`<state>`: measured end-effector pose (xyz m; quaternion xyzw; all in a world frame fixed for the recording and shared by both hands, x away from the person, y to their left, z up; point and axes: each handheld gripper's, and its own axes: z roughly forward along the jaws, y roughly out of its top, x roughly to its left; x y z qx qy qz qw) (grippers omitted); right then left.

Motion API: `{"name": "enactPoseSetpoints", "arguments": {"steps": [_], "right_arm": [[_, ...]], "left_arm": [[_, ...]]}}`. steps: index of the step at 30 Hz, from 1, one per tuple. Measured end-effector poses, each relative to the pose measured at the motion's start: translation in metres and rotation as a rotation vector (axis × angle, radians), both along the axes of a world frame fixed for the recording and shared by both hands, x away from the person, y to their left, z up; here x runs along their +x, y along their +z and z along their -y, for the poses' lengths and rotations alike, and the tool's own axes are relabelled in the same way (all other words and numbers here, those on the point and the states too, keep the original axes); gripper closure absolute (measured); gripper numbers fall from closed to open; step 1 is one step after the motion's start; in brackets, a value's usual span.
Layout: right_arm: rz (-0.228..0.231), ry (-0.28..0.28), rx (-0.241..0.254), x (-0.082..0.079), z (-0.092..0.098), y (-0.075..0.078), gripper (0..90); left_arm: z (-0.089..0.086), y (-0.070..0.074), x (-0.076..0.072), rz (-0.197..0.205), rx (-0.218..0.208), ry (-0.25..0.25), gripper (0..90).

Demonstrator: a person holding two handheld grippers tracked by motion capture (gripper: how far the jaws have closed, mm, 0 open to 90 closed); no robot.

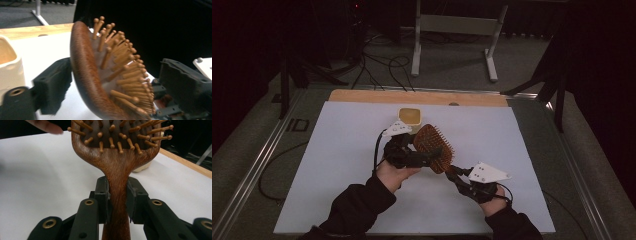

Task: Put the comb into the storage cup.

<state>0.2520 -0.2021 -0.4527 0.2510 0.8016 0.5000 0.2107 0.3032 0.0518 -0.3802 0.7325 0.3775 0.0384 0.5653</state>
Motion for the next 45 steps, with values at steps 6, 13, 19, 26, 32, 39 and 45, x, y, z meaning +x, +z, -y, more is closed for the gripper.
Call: {"name": "enactPoseSetpoints", "arguments": {"steps": [6,13,19,26,32,39,45], "right_arm": [[-0.011,-0.002,0.002,0.000,-0.001,-0.001,73.4],[-0.006,-0.003,-0.001,0.001,0.000,-0.001,73.4],[-0.008,-0.006,-0.005,0.001,0.000,-0.002,73.3],[-0.001,-0.008,-0.002,0.001,-0.001,-0.003,73.2],[0.018,-0.009,0.007,0.001,-0.001,-0.003,72.9],[0.025,0.005,0.054,0.001,0.002,-0.003,64.7],[0.008,-0.018,0.071,0.002,0.004,-0.003,38.8]], "left_arm": [[-0.001,-0.008,0.003,-0.026,-0.066,-0.007,29.1],[-0.004,-0.011,0.006,-0.055,-0.116,-0.008,36.0],[-0.007,-0.014,0.010,-0.097,-0.174,-0.031,42.8],[-0.009,-0.014,0.012,-0.125,-0.212,-0.049,49.2],[-0.007,-0.009,0.008,-0.090,-0.200,-0.061,50.9],[-0.004,-0.002,0.008,-0.081,-0.199,-0.084,51.5],[-0.003,0.002,0.009,-0.073,-0.187,-0.108,51.6]]}}
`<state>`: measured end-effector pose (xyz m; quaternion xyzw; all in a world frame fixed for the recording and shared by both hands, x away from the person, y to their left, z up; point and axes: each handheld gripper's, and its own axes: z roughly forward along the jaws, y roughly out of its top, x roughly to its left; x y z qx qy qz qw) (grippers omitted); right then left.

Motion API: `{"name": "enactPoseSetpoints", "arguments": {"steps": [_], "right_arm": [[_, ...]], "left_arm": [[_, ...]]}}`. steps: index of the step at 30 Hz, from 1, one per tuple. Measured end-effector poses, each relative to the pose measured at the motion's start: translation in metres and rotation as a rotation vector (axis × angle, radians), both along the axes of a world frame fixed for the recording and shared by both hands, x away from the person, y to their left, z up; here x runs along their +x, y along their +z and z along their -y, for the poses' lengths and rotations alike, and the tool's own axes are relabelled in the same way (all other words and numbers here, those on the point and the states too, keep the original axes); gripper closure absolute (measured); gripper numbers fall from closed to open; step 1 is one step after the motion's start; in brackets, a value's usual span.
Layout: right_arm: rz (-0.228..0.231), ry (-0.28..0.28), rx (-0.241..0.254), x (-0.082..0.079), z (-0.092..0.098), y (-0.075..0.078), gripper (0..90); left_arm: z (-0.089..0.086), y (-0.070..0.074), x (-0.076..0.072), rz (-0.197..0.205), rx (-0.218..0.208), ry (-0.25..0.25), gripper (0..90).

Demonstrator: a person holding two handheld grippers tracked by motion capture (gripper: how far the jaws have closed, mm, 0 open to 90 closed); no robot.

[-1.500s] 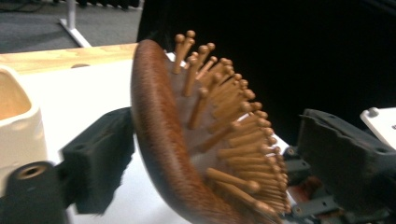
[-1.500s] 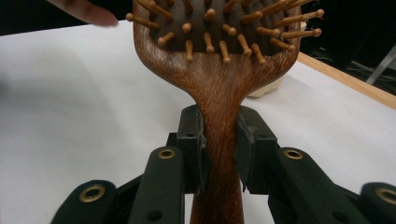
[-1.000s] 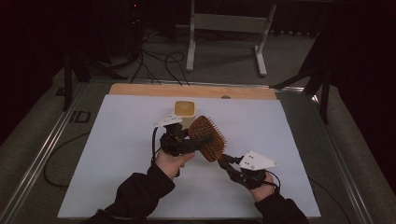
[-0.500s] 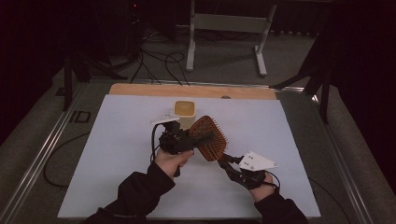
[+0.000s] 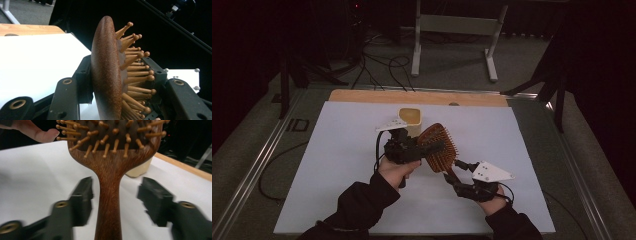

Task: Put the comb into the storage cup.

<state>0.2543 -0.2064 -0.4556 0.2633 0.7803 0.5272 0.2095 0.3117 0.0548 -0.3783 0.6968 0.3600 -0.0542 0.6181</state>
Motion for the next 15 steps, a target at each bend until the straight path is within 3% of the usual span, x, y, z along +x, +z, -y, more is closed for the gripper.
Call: {"name": "enactPoseSetpoints", "arguments": {"steps": [7,11,15], "right_arm": [[-0.052,0.022,0.033,0.004,0.001,-0.002,12.8],[-0.063,0.038,0.037,0.006,0.004,-0.004,10.1],[-0.047,0.024,0.045,0.005,0.007,-0.003,10.1]], "left_arm": [[-0.005,0.009,0.002,0.019,0.003,0.004,51.5],[-0.009,0.017,0.003,0.036,0.003,0.021,51.4],[-0.015,0.024,0.005,0.050,0.003,0.034,51.4]]}}
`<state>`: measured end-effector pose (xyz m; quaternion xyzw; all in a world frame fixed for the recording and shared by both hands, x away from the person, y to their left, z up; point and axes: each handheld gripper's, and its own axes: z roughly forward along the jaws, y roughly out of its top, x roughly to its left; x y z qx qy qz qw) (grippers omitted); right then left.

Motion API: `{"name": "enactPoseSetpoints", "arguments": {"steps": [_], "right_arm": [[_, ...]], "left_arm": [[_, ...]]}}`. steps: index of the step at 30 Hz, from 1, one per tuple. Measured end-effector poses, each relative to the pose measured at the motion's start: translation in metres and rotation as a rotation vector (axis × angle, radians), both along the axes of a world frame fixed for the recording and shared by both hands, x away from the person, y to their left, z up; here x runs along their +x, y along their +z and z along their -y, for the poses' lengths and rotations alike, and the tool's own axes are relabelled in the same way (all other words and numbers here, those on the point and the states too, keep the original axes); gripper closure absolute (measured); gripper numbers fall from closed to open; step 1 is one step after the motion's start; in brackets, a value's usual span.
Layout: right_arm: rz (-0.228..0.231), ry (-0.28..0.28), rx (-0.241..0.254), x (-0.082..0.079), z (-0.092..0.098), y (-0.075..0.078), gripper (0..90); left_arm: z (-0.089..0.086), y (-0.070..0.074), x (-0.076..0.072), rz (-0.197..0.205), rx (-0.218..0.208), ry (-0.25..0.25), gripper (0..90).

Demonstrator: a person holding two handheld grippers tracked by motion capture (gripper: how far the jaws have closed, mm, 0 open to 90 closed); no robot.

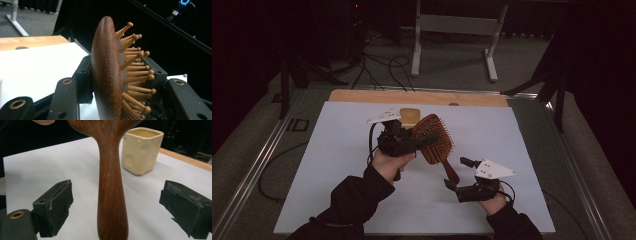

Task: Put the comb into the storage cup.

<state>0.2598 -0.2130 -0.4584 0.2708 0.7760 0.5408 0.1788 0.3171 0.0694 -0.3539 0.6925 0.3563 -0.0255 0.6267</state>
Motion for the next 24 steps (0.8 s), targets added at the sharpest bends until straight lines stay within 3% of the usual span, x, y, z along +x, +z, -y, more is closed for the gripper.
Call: {"name": "enactPoseSetpoints", "arguments": {"steps": [24], "right_arm": [[0.033,0.016,-0.020,-0.004,0.002,-0.002,10.1]], "left_arm": [[-0.029,0.041,0.023,0.055,0.016,0.053,51.5]]}}
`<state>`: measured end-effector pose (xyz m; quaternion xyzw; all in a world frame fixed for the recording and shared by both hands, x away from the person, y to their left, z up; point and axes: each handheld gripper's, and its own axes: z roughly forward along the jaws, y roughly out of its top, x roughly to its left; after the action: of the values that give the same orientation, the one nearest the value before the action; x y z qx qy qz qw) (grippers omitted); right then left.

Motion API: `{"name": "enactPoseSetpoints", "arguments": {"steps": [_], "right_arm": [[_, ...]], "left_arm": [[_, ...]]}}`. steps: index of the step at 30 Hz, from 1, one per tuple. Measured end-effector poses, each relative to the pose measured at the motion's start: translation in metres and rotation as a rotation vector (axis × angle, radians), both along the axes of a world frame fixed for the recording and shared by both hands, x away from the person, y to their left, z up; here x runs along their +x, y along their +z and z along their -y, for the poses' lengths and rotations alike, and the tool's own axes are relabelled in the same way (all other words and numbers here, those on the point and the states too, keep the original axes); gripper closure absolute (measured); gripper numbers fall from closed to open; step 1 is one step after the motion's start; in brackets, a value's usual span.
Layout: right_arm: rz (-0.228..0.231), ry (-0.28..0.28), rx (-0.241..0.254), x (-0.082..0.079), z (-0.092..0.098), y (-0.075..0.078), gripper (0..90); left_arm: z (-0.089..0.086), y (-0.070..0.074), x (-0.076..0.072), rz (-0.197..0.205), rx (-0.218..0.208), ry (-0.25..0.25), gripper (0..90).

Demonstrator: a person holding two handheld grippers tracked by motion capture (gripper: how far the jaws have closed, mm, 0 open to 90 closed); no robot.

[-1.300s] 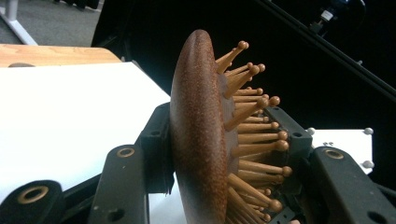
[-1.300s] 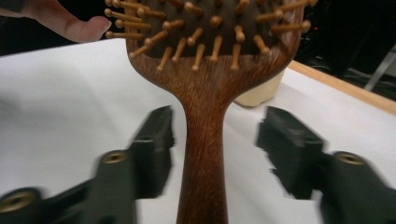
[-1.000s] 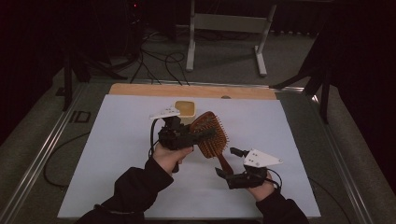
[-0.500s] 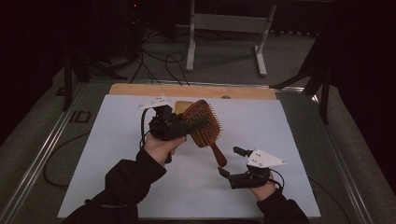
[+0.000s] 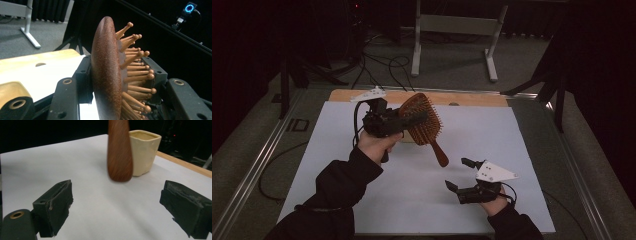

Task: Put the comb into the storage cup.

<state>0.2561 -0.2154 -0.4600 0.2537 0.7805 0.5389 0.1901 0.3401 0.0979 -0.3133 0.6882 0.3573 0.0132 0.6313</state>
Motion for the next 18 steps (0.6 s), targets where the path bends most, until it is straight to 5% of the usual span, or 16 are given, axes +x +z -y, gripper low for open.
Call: {"name": "enactPoseSetpoints", "arguments": {"steps": [18], "right_arm": [[0.005,-0.002,-0.006,0.001,0.001,0.000,10.1]], "left_arm": [[-0.032,0.029,0.029,0.040,0.002,0.116,51.6]]}}
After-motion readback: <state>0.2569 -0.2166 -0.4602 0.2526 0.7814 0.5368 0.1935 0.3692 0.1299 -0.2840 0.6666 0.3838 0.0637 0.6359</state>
